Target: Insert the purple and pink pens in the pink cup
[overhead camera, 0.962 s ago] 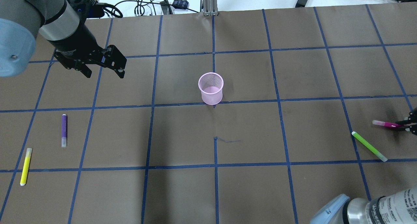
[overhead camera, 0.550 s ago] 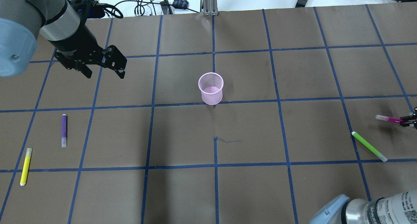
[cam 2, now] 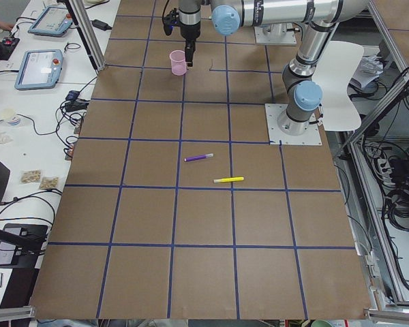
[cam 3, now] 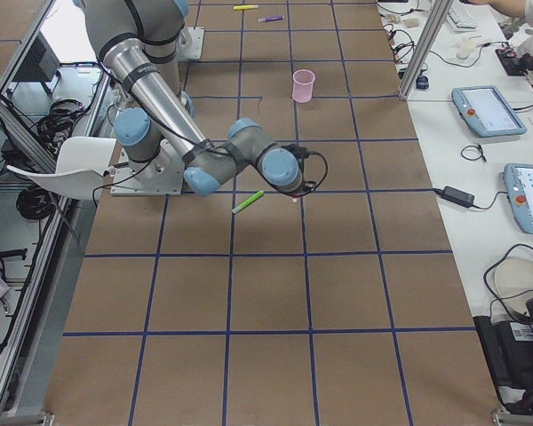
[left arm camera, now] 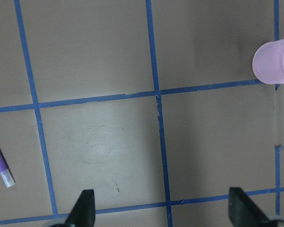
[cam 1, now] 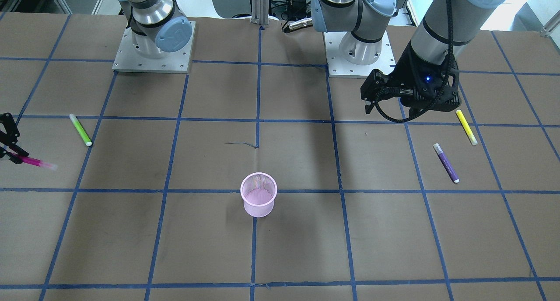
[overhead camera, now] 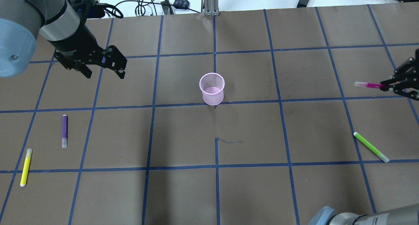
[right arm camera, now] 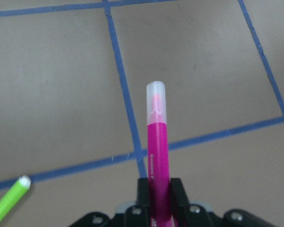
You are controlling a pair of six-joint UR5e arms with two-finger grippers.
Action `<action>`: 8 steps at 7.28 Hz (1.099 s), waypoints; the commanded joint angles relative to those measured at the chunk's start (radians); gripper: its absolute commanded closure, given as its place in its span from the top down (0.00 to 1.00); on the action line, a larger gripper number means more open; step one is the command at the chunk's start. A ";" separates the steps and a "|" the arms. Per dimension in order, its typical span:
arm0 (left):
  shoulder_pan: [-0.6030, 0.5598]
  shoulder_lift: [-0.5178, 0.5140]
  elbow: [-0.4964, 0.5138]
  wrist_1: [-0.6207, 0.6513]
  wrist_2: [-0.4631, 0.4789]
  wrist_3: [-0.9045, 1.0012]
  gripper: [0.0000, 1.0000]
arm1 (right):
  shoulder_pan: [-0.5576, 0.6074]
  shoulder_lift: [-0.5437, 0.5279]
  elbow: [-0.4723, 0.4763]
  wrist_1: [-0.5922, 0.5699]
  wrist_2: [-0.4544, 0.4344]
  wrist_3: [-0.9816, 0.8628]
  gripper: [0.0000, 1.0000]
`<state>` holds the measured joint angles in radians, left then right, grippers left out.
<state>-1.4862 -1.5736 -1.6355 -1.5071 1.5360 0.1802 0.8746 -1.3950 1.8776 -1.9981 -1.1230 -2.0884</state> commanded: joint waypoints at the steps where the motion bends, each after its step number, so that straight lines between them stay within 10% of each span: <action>1: 0.018 0.003 -0.001 0.034 0.009 0.010 1.00 | 0.270 -0.056 0.000 -0.108 -0.041 0.372 0.16; 5: 0.166 -0.015 -0.029 0.021 0.010 -0.047 1.00 | 0.775 -0.045 -0.003 -0.374 -0.321 0.973 0.17; 8: 0.394 -0.116 -0.072 0.033 0.005 -0.028 1.00 | 1.025 0.042 -0.086 -0.386 -0.626 1.102 0.18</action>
<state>-1.1693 -1.6405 -1.6966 -1.4833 1.5348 0.1449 1.8008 -1.3977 1.8322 -2.3862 -1.6186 -1.0204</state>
